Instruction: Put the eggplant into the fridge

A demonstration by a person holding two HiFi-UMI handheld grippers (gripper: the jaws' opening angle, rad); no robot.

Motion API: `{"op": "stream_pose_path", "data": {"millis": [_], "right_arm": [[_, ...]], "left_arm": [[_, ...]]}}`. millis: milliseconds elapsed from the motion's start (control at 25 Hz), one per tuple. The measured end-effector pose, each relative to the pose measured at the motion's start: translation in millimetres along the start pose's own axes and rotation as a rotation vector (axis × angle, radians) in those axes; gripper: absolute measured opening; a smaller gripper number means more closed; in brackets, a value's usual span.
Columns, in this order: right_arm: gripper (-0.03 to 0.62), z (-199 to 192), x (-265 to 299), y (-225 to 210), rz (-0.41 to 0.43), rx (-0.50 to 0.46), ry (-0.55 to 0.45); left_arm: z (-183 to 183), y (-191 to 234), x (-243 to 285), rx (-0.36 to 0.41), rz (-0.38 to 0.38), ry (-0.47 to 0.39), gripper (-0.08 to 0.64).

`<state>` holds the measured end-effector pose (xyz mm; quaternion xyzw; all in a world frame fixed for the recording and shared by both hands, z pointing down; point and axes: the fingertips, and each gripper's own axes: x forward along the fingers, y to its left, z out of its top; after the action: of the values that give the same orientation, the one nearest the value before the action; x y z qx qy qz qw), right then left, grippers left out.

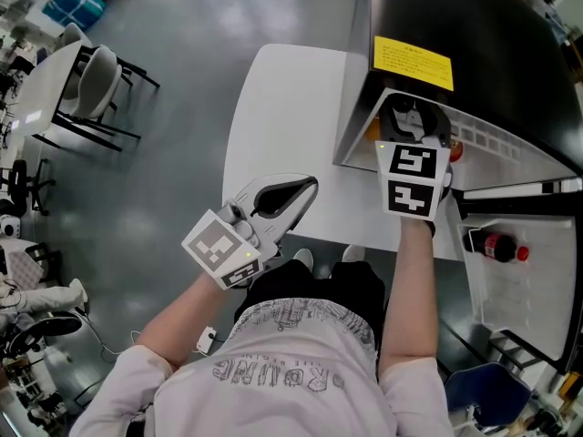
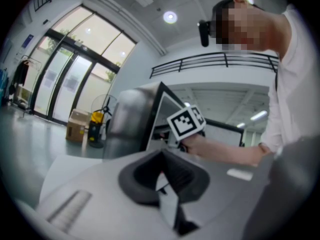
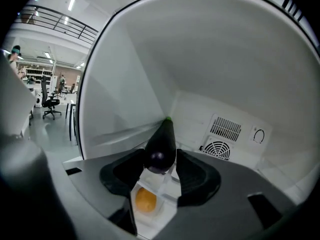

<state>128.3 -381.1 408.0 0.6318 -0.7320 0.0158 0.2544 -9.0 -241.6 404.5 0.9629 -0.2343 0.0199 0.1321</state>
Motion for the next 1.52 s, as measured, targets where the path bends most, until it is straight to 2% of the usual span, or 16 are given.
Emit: {"op": "stream_pose_path", "data": {"millis": [360,880,1280,1520], "right_arm": [[0.209,1.4,1.8,1.0,0.020,0.015,0.011],[0.229,7.7,-5.5,-3.7,0.020,0.027,-0.040],[0.229,16.7,-27.4,-5.5,0.029,0.031,-0.066],[0.229,15.4,-46.7,5.0,0.057,-0.001,-0.066]], "left_arm": [[1.5,0.5,-2.3,0.000,0.015,-0.004,0.006],[3.5,-5.3,-2.5,0.002,0.021,-0.007,0.006],[17.0,-16.5,-2.5,0.004,0.021,-0.010,0.006],[27.8,-23.4,-1.8,0.008,0.031,-0.020,0.007]]}}
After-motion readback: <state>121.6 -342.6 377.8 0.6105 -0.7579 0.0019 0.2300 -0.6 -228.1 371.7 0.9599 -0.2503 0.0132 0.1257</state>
